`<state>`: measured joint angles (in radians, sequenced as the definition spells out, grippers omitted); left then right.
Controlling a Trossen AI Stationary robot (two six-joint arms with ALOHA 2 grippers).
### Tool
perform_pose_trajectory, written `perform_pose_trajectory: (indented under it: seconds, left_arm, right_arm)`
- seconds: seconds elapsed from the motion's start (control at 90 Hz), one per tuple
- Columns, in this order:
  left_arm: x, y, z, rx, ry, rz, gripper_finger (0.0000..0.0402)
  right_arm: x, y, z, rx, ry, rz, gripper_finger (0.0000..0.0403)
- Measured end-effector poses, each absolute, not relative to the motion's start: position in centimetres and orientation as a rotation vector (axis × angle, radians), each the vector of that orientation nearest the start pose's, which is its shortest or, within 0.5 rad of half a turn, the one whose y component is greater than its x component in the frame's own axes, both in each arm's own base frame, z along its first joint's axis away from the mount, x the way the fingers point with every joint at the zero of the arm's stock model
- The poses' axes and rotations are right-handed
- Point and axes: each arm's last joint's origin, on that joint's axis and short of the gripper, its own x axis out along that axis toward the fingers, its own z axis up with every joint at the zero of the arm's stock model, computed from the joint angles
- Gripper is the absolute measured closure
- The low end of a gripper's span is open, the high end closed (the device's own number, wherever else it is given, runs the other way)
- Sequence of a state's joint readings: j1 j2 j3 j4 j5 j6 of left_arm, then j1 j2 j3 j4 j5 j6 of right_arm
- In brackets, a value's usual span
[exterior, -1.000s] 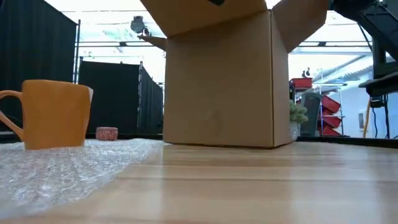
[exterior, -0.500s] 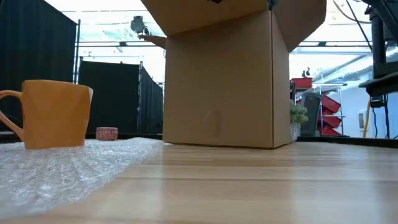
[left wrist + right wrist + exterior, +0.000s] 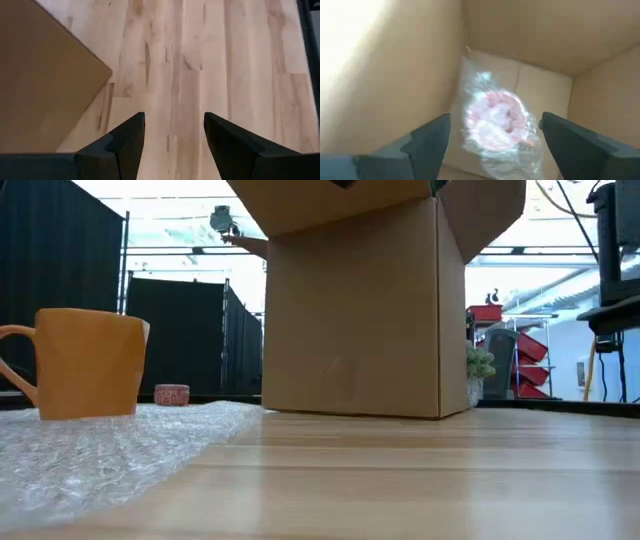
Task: Wrap mug
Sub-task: Wrap the yellow mug in the bubble wrap
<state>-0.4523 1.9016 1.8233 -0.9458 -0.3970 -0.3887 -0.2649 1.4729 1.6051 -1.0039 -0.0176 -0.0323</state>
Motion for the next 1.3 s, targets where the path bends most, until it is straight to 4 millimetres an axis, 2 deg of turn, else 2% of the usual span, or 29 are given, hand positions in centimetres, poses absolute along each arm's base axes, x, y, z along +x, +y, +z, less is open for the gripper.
perform_pose_trajectory:
  seconds: [0.144,0.311,0.522,0.667,0.889,1.111,1.3]
  left_arm:
    - [34.4,-18.8,30.9,0.073,1.002,0.167,0.0208]
    - [32.5,-20.7,30.8,0.061,0.995,0.243,0.0208]
    - [29.8,-24.1,30.8,-0.033,0.970,0.248,0.0208]
    - [28.1,-26.1,30.8,-0.095,0.954,0.239,0.0208]
    - [25.9,-28.8,30.6,-0.140,0.932,0.190,0.0208]
    - [24.7,-32.0,28.7,-0.091,0.884,0.147,0.0208]
    - [25.1,-33.8,26.4,-0.134,0.942,0.102,0.0208]
  right_arm:
    - [25.8,-2.9,41.4,0.090,0.743,-0.131,0.0107]
    - [23.9,1.4,42.9,0.027,0.663,-0.138,0.0108]
    - [23.4,7.7,42.6,0.045,0.661,0.012,0.0108]
    - [23.1,12.1,41.6,-0.002,0.662,0.021,0.0108]
    - [23.0,18.3,38.7,-0.065,0.676,-0.025,0.0108]
    - [25.7,23.5,32.8,-0.129,0.782,-0.055,0.0108]
    - [28.5,26.3,27.9,-0.118,0.819,-0.076,0.0108]
